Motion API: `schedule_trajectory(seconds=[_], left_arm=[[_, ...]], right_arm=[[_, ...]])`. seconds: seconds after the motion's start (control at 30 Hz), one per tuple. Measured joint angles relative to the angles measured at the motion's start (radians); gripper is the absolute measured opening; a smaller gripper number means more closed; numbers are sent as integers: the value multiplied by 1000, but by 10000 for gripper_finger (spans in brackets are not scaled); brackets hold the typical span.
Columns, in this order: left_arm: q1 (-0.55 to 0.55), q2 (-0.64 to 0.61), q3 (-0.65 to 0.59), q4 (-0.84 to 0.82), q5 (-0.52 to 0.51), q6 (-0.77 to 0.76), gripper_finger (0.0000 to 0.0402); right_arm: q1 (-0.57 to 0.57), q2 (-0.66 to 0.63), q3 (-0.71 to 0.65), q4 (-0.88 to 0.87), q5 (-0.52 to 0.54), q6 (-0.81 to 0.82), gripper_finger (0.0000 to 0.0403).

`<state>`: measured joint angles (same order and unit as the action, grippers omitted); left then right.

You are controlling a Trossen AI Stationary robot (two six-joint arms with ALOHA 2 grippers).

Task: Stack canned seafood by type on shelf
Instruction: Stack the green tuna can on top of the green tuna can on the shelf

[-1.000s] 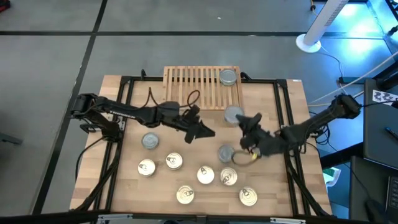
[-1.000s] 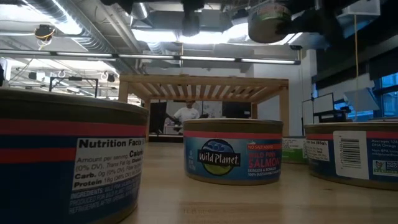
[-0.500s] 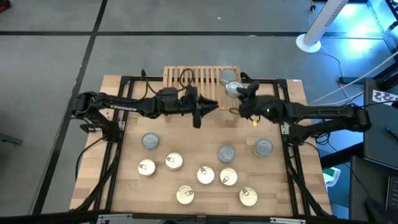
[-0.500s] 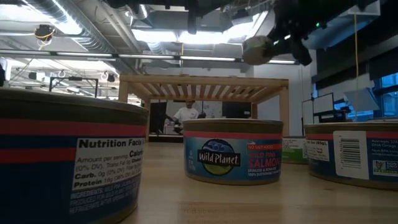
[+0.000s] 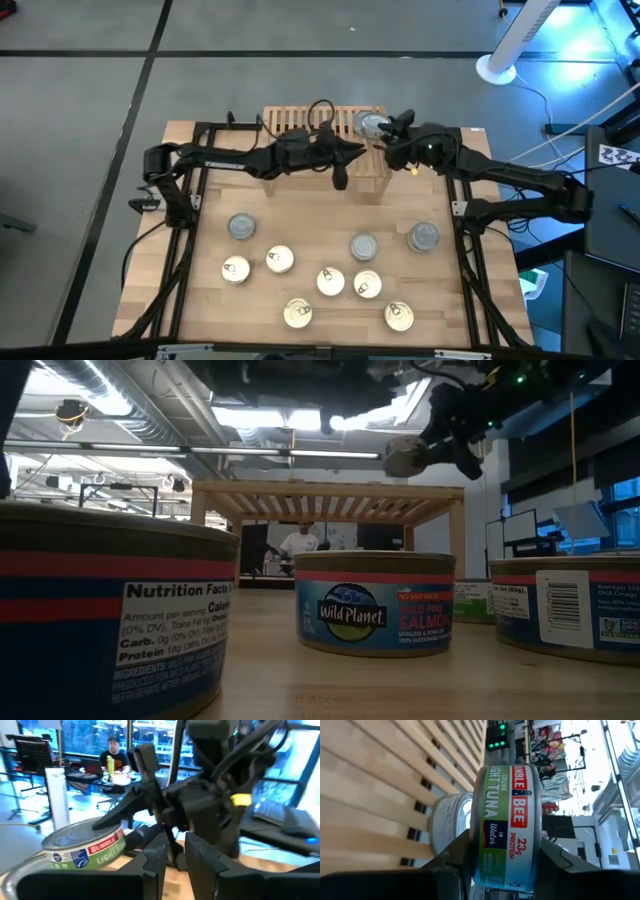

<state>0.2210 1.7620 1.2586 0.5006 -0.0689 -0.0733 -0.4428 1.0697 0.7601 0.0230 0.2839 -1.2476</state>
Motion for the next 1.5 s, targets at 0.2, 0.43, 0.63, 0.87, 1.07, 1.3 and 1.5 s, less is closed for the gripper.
schedule_trajectory(seconds=[0.2,0.43,0.63,0.87,1.07,1.3,1.5], left_arm=[[46,72,82,3,0,62,27],[85,117,97,-3,0,57,2],[87,147,97,-20,1,73,3],[100,154,98,-28,-46,74,2],[119,185,98,-13,-48,73,3],[138,202,98,-3,-48,32,2],[142,202,97,4,-53,22,3]], right_arm=[[-37,69,0,42,-15,-25,134],[-44,117,0,112,-7,-42,134],[-42,127,1,156,-8,-44,134],[-42,141,1,156,-6,-44,134],[-42,142,1,152,3,-44,134],[-43,143,1,151,37,-44,156],[-42,142,1,137,29,-44,189]])
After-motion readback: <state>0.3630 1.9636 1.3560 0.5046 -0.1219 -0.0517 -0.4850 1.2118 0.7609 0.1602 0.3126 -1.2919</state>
